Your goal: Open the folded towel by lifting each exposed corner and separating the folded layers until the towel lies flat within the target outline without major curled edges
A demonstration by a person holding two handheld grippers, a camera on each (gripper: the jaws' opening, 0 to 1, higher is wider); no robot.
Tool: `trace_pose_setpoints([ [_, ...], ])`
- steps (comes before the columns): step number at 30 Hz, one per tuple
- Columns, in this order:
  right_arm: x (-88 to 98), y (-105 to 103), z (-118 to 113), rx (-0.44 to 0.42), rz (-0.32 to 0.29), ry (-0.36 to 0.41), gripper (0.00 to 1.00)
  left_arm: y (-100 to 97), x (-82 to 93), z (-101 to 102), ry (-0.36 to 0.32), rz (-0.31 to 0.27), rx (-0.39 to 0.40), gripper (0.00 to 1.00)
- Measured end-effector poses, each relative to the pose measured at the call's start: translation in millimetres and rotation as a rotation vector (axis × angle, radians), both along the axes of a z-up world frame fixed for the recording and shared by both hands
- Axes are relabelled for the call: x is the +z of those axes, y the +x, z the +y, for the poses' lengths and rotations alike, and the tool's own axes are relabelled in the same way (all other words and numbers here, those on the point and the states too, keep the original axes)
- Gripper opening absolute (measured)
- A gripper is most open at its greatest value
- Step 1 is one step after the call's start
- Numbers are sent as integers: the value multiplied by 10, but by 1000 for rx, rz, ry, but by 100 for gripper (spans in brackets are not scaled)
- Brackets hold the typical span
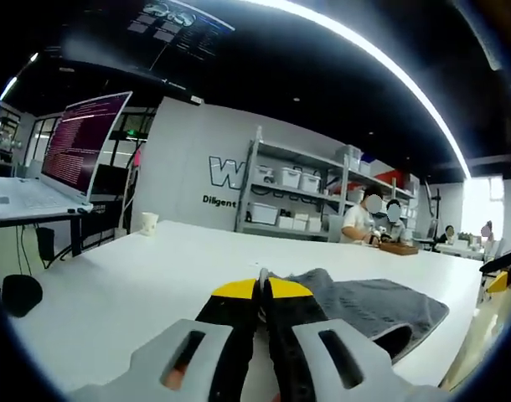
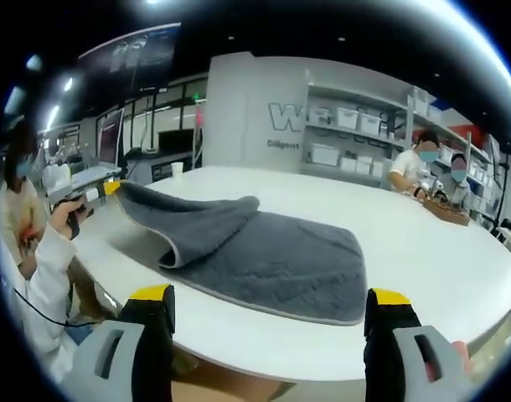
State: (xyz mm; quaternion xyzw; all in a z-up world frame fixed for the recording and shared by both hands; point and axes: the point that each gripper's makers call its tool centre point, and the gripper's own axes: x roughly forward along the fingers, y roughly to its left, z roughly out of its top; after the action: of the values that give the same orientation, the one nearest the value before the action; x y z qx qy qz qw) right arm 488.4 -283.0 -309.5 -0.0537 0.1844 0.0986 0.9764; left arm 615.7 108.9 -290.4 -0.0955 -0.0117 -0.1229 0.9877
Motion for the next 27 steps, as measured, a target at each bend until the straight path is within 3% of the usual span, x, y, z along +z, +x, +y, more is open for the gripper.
trace_pose_setpoints([
  [16,-5,7,64,9,5,0,94,79,-218,386,-31,65,62,3],
  [27,-56,34,76,6,22,5,95,43,-261,656,-44,79,115,3],
])
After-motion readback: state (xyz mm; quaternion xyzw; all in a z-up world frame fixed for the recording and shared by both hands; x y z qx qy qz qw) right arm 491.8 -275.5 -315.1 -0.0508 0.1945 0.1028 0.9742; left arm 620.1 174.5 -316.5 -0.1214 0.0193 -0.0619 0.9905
